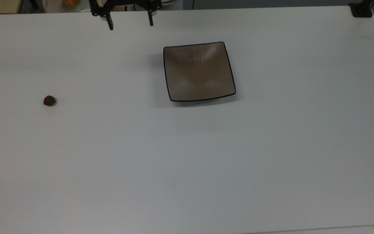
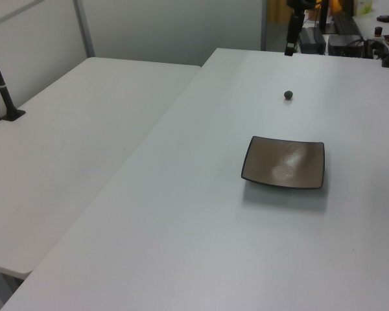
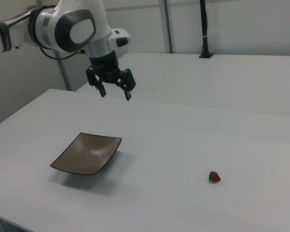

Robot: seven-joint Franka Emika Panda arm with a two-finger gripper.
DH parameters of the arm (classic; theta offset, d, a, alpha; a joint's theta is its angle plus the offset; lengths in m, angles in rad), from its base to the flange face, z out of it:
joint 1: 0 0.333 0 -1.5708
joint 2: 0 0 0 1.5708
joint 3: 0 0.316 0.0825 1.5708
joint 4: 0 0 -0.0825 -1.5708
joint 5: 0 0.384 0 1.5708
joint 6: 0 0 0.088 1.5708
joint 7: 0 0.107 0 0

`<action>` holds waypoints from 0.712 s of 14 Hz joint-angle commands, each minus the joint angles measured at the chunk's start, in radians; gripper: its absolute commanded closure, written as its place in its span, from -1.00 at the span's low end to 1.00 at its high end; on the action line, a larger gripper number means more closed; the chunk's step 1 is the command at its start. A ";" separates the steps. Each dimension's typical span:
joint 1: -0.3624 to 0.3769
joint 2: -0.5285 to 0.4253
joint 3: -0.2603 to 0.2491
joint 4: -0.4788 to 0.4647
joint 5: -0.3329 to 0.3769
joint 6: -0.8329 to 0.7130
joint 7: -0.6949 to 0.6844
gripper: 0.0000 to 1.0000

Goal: Strawberries on a ceramic plate
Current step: 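Move the open gripper over to the red strawberry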

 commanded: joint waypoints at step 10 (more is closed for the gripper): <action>-0.087 0.133 -0.065 0.004 -0.023 0.227 -0.063 -1.00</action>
